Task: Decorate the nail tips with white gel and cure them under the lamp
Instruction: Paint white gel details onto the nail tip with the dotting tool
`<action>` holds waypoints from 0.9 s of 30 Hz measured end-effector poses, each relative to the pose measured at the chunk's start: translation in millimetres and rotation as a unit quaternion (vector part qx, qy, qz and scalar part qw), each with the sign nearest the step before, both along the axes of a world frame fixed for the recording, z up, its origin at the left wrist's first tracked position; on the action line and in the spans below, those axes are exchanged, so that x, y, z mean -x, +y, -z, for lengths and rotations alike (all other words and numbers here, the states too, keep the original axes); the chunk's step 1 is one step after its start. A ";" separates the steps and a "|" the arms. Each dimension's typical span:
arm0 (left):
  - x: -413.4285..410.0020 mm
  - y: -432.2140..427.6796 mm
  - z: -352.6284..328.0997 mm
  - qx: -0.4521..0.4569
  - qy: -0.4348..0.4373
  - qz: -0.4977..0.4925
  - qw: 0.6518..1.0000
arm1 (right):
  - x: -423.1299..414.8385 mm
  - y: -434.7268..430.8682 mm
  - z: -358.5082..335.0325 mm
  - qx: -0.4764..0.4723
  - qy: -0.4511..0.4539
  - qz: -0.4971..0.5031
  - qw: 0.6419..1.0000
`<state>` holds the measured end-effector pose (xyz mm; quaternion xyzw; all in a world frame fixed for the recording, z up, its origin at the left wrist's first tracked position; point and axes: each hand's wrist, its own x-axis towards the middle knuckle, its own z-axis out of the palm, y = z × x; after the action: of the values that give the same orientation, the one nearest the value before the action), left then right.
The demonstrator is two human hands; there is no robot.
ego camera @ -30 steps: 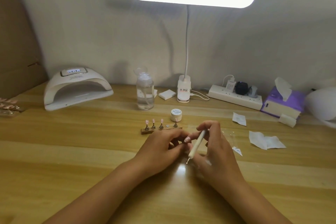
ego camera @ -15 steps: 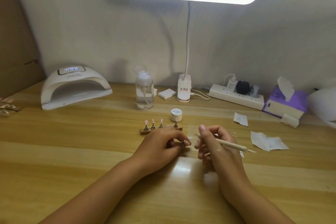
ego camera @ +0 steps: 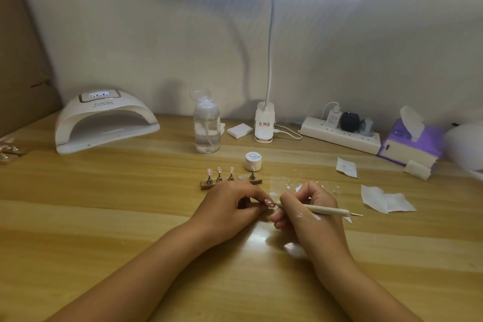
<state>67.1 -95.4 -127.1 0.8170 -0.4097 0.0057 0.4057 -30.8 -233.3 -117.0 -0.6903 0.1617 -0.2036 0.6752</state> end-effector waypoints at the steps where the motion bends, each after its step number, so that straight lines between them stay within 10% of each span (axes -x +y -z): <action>1: 0.0 0.0 0.1 0.000 0.000 0.000 1.000 | -0.1 -0.2 0.2 0.006 0.004 0.000 1.000; 27: 0.3 -0.7 1.0 0.000 -0.015 0.002 1.000 | 1.8 0.9 -0.6 0.005 -0.006 0.006 1.000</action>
<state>66.8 -96.2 -128.0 0.8162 -0.4174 0.0167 0.3993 -32.6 -232.4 -116.4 -0.6915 0.1609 -0.2129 0.6712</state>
